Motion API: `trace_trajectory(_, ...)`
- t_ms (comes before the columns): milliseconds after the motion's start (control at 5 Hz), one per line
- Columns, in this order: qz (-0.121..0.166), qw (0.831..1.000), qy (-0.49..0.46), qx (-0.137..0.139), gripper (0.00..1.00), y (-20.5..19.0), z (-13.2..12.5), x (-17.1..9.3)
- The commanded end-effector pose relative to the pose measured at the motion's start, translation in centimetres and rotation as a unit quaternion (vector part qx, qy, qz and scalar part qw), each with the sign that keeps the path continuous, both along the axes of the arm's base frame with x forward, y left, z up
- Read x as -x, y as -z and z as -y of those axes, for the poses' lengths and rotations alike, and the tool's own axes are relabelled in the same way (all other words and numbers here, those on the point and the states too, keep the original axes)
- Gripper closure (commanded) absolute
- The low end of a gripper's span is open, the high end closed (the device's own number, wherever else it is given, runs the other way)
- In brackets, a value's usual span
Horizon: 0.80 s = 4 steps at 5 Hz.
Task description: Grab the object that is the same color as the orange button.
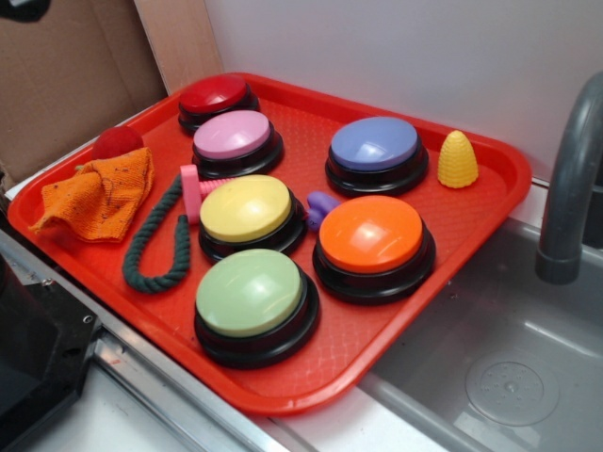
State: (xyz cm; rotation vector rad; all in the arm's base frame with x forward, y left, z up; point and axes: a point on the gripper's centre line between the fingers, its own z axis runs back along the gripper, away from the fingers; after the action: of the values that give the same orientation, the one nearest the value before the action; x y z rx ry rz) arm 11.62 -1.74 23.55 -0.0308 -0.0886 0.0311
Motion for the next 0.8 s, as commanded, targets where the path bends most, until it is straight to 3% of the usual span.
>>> trace_trajectory(0,0.0,1.0,0.0,0.0,0.0,0.0,0.0,0.0)
trace_trajectory(200,0.031,0.999,-0.038,-0.004,0.0,2.0,-1.7,0.0)
trace_trajectory(400,0.059,0.994,-0.083,-0.033,0.0,4.6,-3.9,-0.4)
trace_trajectory(600,0.087,0.985,-0.115,-0.093,0.0,7.3,-6.4,-0.6)
